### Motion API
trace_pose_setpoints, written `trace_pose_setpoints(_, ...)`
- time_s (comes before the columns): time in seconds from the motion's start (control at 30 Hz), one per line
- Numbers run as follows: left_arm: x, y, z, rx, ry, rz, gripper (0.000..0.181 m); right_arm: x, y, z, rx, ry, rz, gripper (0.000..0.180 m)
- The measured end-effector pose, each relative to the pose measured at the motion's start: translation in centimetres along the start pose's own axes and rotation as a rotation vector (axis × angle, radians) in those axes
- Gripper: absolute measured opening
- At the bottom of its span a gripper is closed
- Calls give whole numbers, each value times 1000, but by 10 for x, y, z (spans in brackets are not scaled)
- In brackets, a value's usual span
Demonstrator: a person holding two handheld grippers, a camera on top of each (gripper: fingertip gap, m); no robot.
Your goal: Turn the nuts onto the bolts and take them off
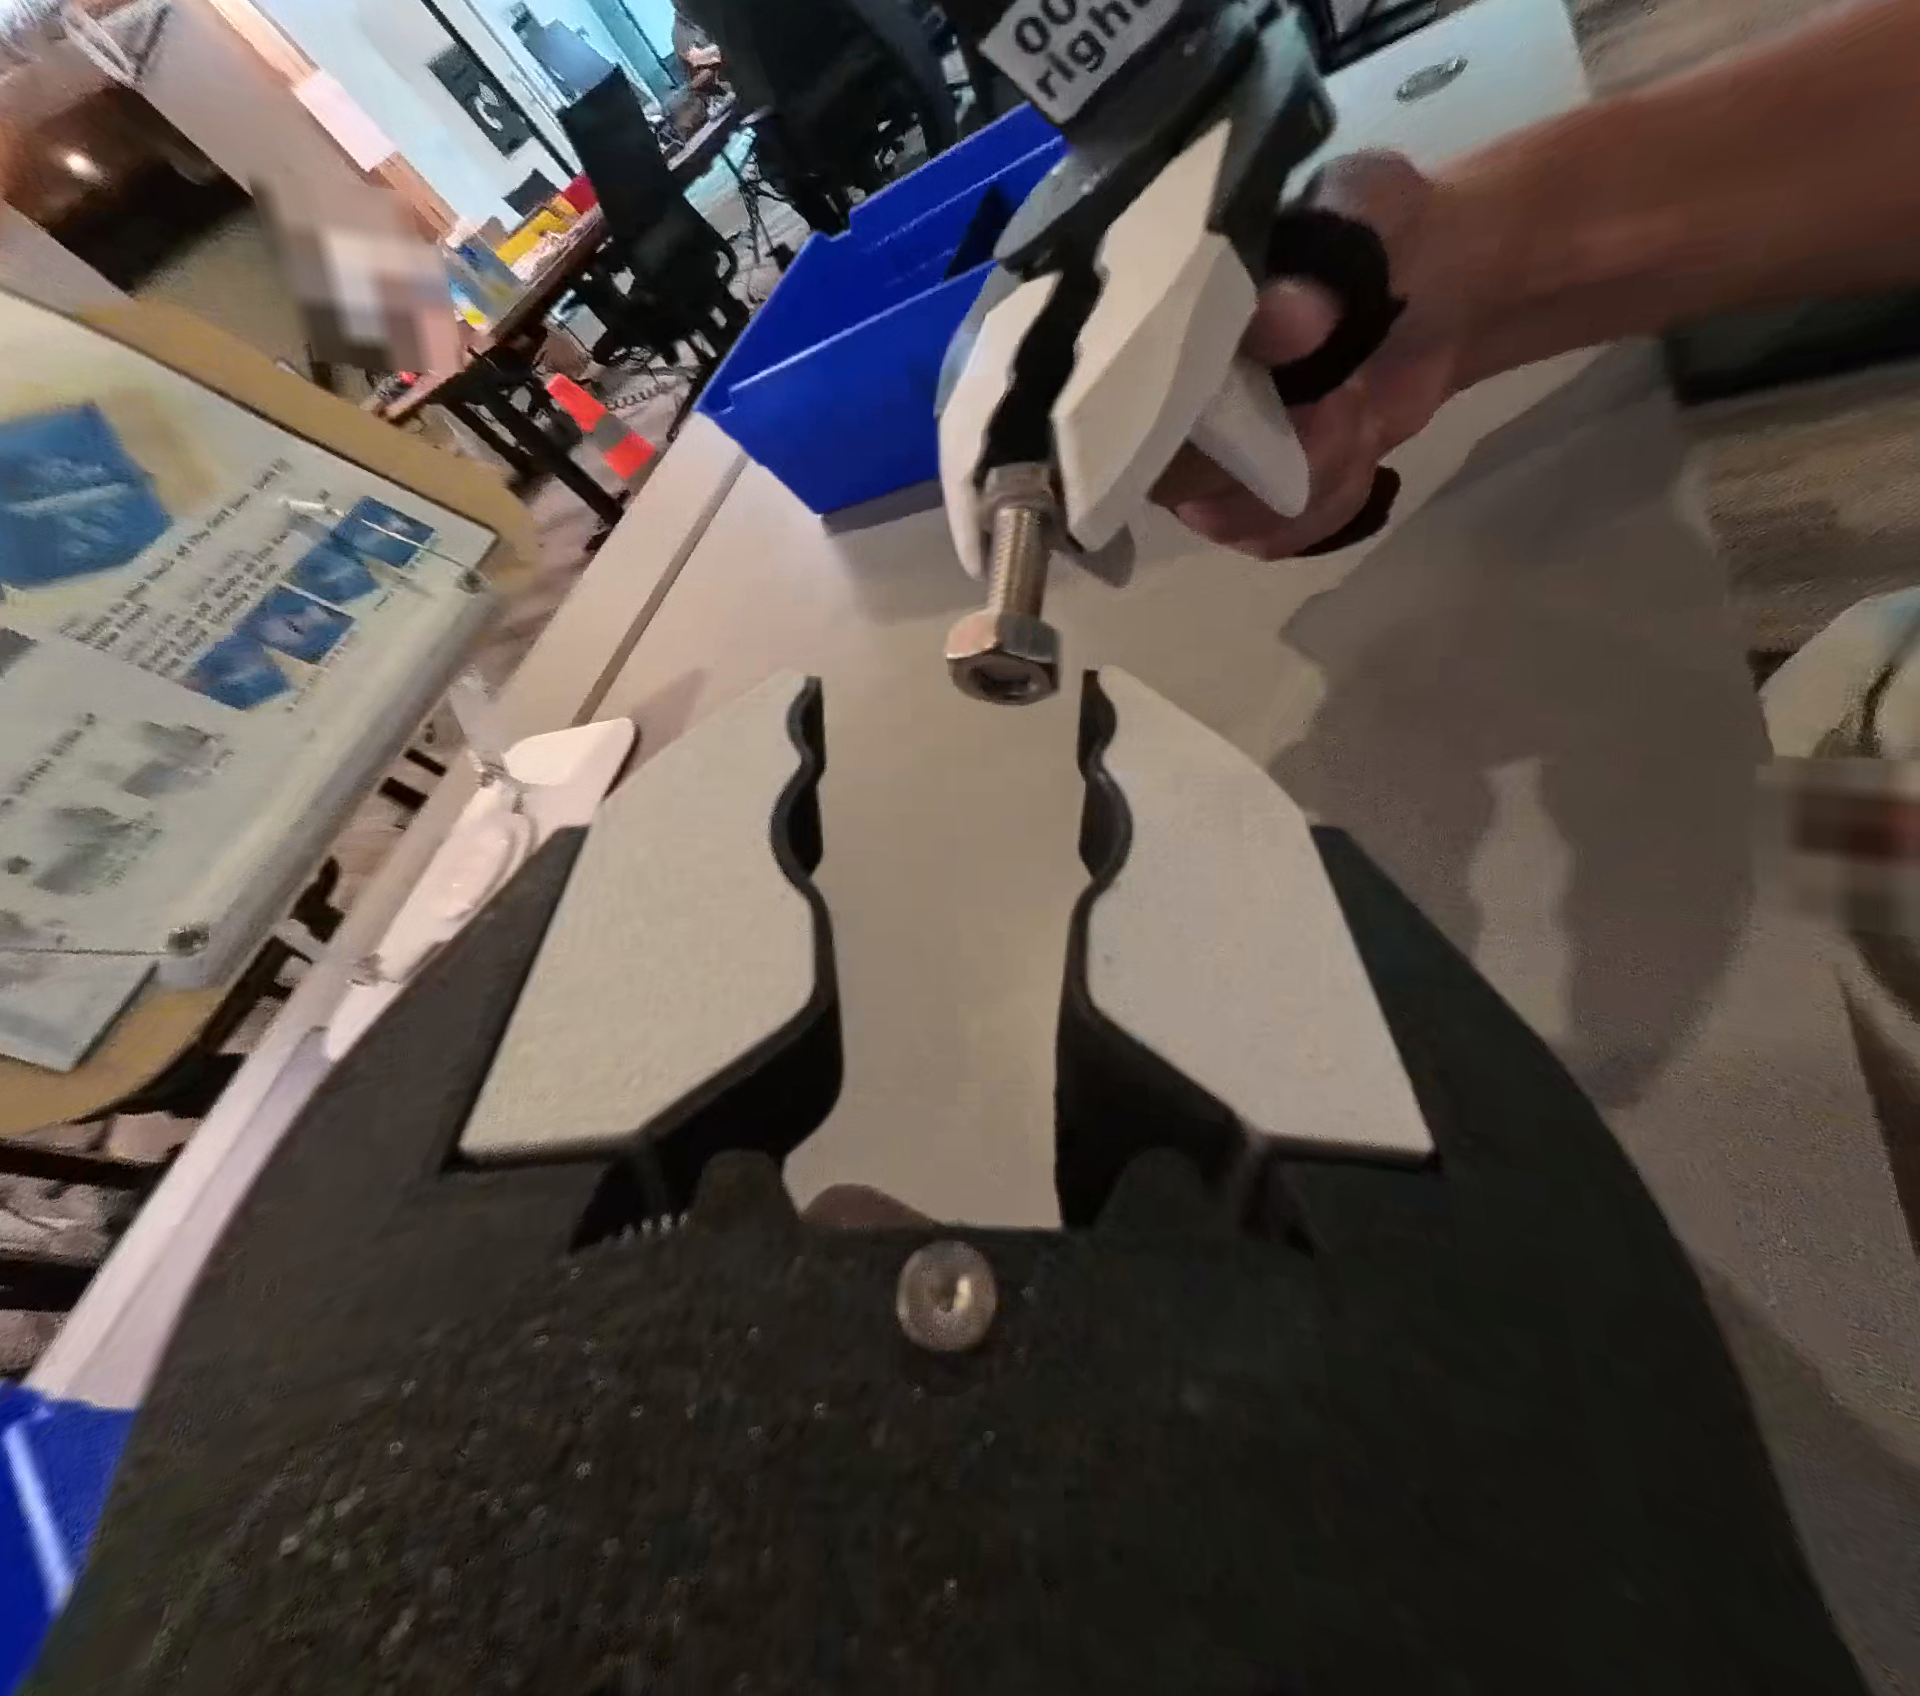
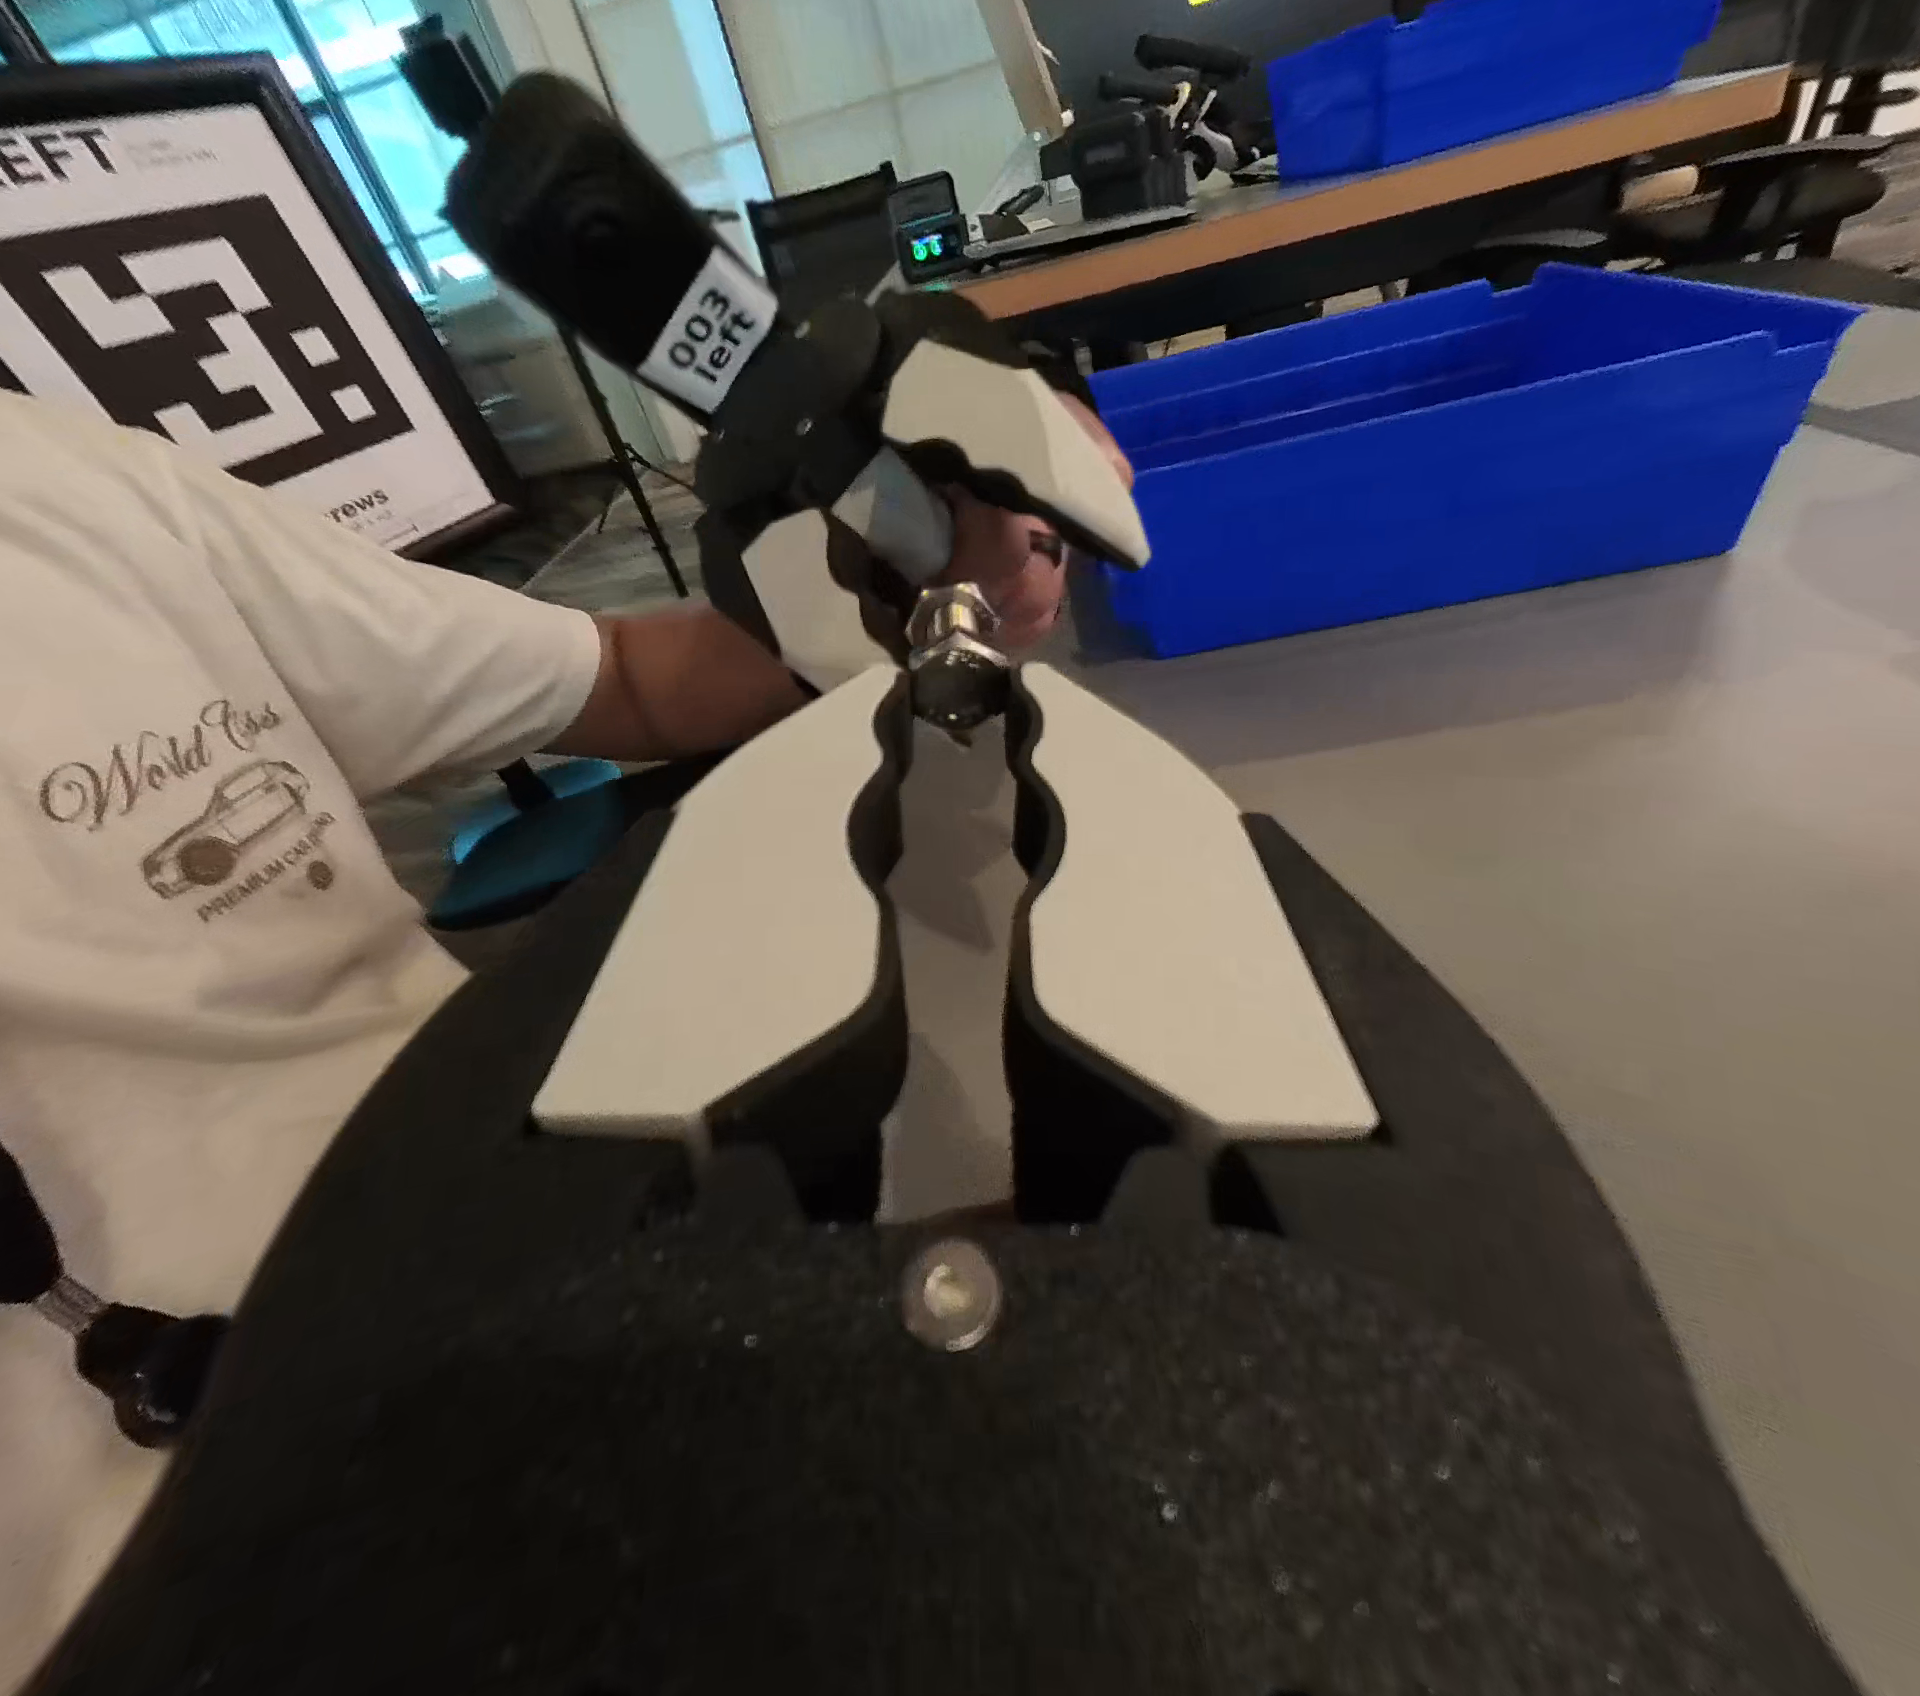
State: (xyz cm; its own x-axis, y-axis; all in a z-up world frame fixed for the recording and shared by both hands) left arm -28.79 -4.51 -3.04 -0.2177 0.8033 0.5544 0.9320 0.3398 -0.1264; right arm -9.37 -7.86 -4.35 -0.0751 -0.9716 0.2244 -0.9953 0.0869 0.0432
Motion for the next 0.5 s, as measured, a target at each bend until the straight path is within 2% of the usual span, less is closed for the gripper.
trace_pose_setpoints(0.17,-6,-5,-5,-52,41,-4,43,-1,0,2,-2,19,-11,17)
trace_pose_setpoints(0.33,-6,-8,-5,-65,20,56,26,-1,-1,3,-16,29,-41,17)
trace_pose_setpoints(0.4,-4,-8,-5,-63,-31,102,19,0,0,3,-4,21,-50,17)
trace_pose_setpoints(0.5,3,-6,-5,-65,-180,192,19,3,-1,0,6,-29,-42,17)
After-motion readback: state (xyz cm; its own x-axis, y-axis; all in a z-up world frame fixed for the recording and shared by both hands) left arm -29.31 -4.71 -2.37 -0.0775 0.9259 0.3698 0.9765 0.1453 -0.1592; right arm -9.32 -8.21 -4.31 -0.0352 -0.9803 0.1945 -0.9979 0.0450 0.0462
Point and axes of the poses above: each gripper's, where its closed fingertips meet, y out along the fingers, z out of its underside, x = y × z across the jaws, the point moved 10 cm from there along -y, back along the fingers, and after that the axes turned 12 degrees about -z, right-handed, at the moved point
